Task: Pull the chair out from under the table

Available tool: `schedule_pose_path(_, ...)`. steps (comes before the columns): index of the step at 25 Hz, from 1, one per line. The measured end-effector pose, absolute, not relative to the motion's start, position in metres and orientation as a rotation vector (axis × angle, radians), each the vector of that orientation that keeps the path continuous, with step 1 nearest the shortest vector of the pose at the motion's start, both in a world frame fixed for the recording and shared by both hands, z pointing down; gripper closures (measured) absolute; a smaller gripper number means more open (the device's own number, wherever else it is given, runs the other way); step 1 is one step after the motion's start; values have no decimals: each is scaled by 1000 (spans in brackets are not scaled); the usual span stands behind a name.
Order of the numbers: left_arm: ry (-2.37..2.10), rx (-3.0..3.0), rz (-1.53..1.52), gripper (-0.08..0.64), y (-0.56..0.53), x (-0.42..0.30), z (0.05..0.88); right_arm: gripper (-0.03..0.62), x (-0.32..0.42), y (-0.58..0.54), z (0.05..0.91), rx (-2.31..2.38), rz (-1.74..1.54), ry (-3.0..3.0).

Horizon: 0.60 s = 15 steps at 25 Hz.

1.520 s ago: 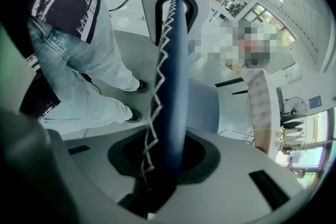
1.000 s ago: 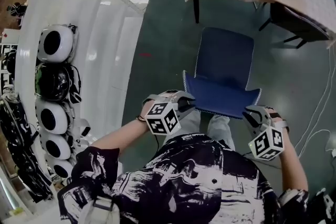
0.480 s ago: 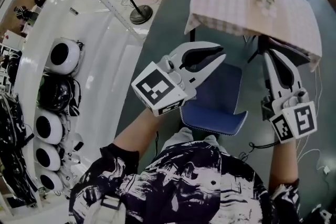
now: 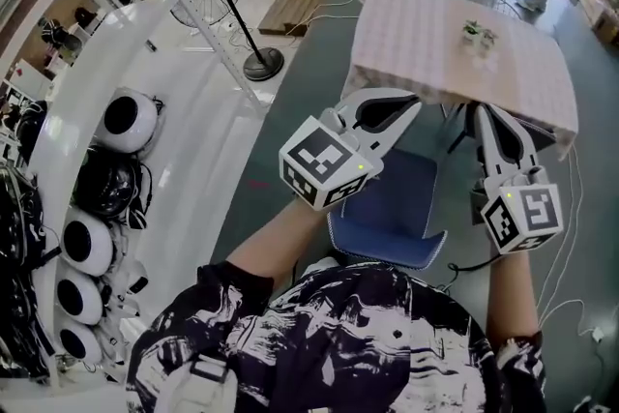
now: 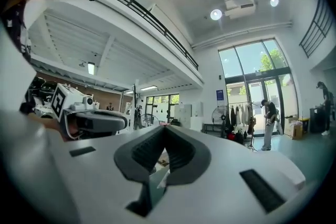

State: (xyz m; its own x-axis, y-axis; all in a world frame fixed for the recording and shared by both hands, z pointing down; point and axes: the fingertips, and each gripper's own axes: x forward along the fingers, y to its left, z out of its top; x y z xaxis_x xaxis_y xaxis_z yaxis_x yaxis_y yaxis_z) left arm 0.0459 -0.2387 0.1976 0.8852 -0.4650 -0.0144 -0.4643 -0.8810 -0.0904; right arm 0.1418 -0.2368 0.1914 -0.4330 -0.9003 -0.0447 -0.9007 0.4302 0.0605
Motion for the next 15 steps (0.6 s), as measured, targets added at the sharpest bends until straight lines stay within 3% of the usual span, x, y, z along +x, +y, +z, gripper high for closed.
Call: schedule_pose_path(15,725,-2950,-27,555,-239,49,189,590,135,-236,189,-1702,134,2642)
